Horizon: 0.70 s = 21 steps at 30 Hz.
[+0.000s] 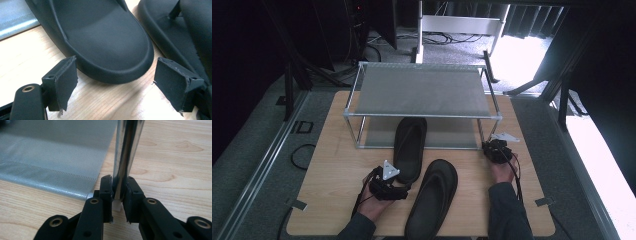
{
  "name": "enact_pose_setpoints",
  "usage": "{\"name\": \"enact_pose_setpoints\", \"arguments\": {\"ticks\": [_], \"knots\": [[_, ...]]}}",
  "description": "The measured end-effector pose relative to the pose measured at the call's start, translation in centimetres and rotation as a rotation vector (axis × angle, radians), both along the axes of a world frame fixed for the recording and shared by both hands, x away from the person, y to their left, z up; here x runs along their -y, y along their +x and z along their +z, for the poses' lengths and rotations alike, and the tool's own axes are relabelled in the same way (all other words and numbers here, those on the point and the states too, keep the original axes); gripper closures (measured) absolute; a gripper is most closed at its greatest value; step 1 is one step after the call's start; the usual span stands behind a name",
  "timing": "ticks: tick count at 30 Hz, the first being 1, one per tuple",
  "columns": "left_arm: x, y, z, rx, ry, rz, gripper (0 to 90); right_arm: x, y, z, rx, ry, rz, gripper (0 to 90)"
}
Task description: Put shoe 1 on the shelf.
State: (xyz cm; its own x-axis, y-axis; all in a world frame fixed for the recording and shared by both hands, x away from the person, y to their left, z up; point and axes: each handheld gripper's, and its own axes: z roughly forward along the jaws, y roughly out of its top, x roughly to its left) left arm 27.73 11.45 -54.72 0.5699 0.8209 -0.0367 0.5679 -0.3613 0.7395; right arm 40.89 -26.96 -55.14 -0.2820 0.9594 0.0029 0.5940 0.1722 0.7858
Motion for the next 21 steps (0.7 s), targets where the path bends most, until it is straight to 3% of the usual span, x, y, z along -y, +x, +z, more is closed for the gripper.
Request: {"name": "enact_pose_setpoints", "arguments": {"ticks": [7,12,21], "knots": [[0.29,-0.3,-0.37,-0.004,0.035,-0.009,17.3,0.04,0.03,0.0,-0.001,0.0,0.004,78.7],[0.62,-0.14,-0.28,0.015,0.072,0.008,20.2,0.03,0.02,0.0,-0.001,0.0,0.003,78.8],[0.84,-0.11,-0.42,0.004,0.075,-0.009,18.2,0.04,0.02,-0.01,-0.001,0.002,0.002,78.7]]}}
